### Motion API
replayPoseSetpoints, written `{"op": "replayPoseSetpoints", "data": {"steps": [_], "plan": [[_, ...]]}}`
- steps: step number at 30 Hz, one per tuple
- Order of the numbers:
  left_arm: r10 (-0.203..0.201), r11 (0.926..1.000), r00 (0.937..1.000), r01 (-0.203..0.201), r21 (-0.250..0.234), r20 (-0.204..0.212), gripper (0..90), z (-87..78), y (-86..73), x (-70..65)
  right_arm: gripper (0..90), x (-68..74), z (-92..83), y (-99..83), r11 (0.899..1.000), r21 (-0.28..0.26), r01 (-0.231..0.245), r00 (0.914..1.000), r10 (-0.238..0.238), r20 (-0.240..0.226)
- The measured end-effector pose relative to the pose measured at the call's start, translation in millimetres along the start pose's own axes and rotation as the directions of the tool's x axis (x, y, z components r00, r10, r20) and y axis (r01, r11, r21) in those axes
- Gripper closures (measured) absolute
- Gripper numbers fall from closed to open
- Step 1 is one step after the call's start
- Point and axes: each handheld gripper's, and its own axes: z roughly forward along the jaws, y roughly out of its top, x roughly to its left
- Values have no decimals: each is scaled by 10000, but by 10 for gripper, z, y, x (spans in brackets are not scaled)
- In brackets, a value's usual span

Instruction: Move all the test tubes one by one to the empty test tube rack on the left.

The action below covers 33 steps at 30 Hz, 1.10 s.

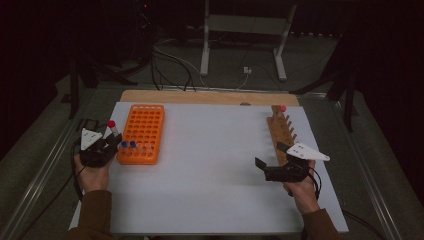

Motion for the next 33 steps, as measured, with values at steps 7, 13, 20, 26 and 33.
{"op": "replayPoseSetpoints", "data": {"steps": [7, 13, 20, 26, 33], "plan": [[25, 9987, 9999, -32, 513, 147, 754, 66, -96, -3, 2, 6, 13, -5, 10000, 75, 63, 10000, -63, -2], [145, 9941, 9997, -164, 1069, 184, 759, 113, -177, -22, 2, 0, 7, -6, 10000, 56, 41, 10000, -41, 5], [377, 9897, 9992, -395, 1379, 157, 761, 115, -204, -41, 2, 4, 8, -6, 10000, 60, 42, 10000, -42, 1], [352, 9890, 9994, -357, 1434, 60, 737, 110, -193, -44, 2, 8, 12, -6, 10000, 62, 54, 10000, -54, -24], [308, 9953, 9994, -322, 911, 167, 673, 4, -125, -6, 2, 5, 18, -8, 9999, 92, 70, 10000, -69, -32]]}}
